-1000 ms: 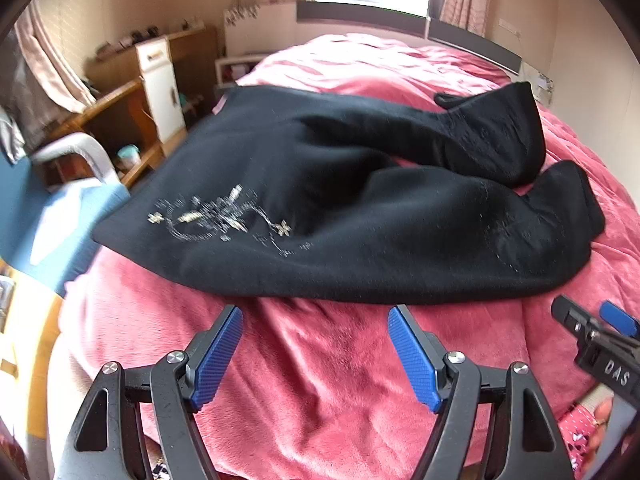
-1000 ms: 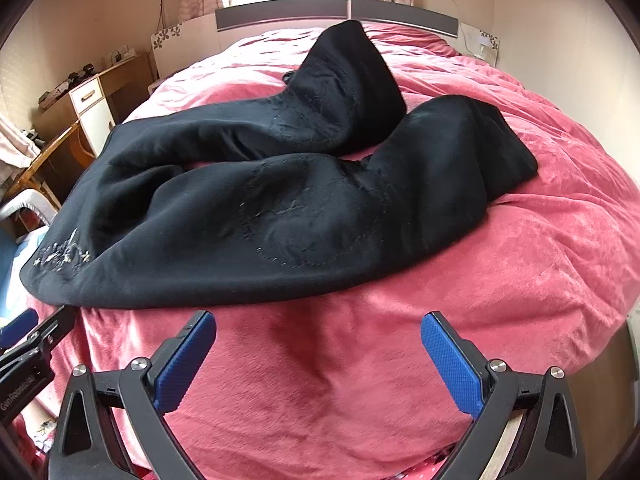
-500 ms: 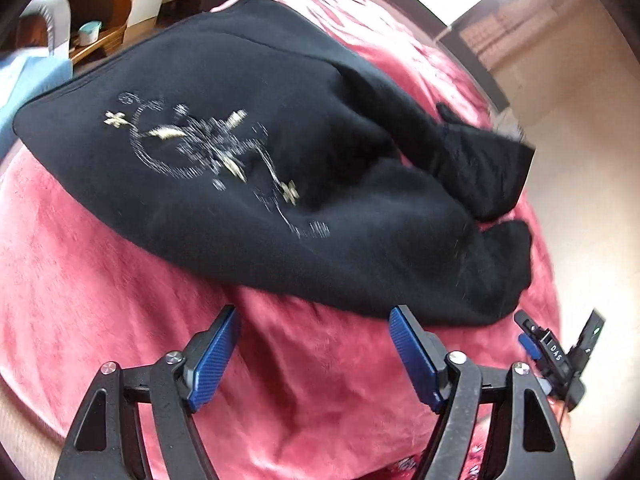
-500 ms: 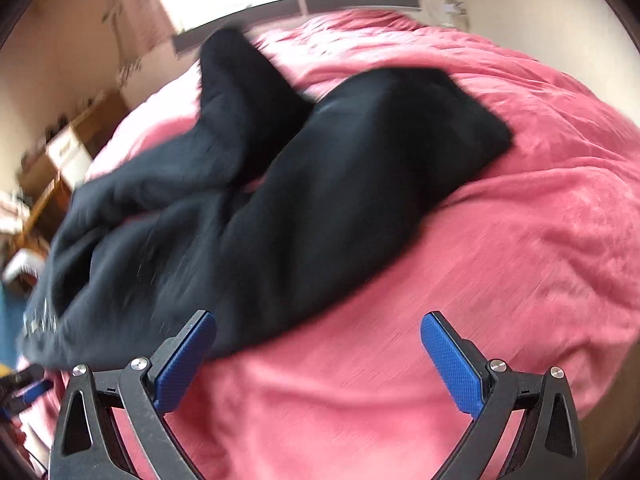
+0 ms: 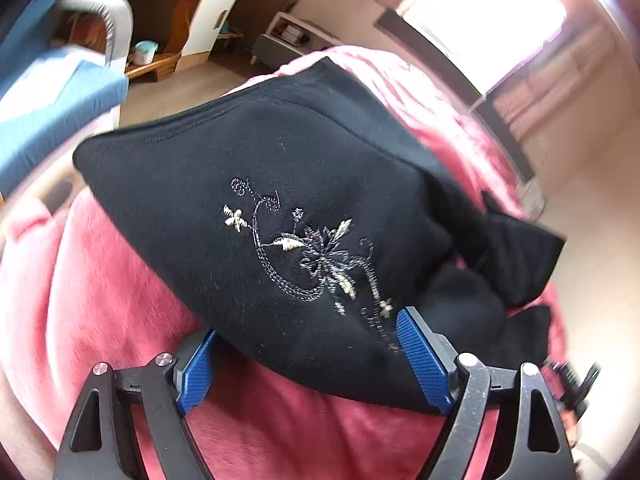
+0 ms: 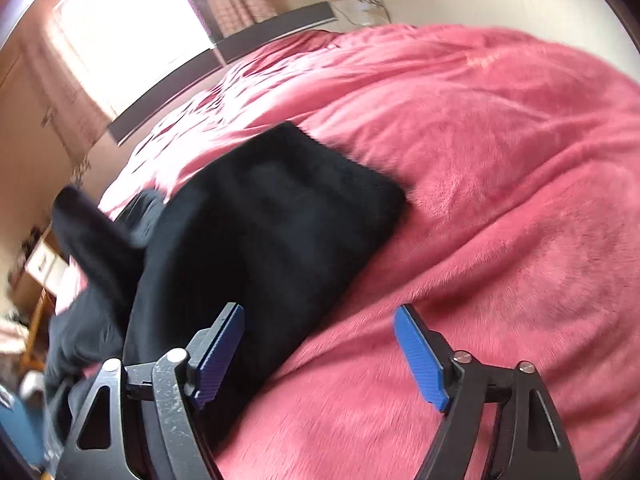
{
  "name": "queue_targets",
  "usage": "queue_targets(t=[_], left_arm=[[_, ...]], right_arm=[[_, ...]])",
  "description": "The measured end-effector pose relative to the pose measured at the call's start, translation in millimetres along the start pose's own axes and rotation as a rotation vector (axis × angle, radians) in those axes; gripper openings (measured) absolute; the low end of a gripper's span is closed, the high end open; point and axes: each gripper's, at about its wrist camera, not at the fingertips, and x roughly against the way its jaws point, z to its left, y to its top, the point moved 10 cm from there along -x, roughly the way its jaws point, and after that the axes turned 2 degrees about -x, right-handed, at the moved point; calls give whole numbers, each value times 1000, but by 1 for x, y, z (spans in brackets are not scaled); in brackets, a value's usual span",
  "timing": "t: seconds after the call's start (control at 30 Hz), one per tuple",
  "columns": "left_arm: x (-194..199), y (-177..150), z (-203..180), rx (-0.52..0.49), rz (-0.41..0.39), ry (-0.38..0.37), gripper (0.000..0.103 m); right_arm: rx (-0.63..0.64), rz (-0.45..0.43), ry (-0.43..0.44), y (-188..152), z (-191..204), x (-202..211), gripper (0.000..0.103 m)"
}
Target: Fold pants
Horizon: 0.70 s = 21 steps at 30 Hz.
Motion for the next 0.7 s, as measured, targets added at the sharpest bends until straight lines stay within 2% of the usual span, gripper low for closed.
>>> queue_targets(t=[0.07, 0.17, 0.23, 0.3, 0.37, 0.4, 0.53, 0.63, 0.7], left_arm=[[0, 2, 1, -18, 5, 26, 82], [2, 9, 7, 1, -57, 31, 78], [1, 11, 13, 24, -58, 31, 78], [-2, 16, 17, 24, -45, 33, 77], [-6, 22, 17, 13, -57, 28, 75], [-5, 25, 19, 5, -75, 33, 72], [-4, 30, 27, 27, -96, 46, 67], [-2, 33, 31, 40, -109, 49, 66], [1, 36, 33, 47, -123, 48, 66]], right_arm=[[-61, 22, 17, 2, -7, -11, 72], [-148, 23, 74, 5, -10, -22, 67], [-203, 3, 123, 9, -10, -25, 55], [-252, 23, 173, 10, -6, -31, 28], [-247, 13, 195, 13, -1, -29, 13], [-228, -6, 195, 15, 0, -22, 10], [-183, -95, 198, 25, 8, 22, 8], [-189, -176, 174, 36, -4, 64, 7], [-226, -199, 151, 38, -22, 82, 7]])
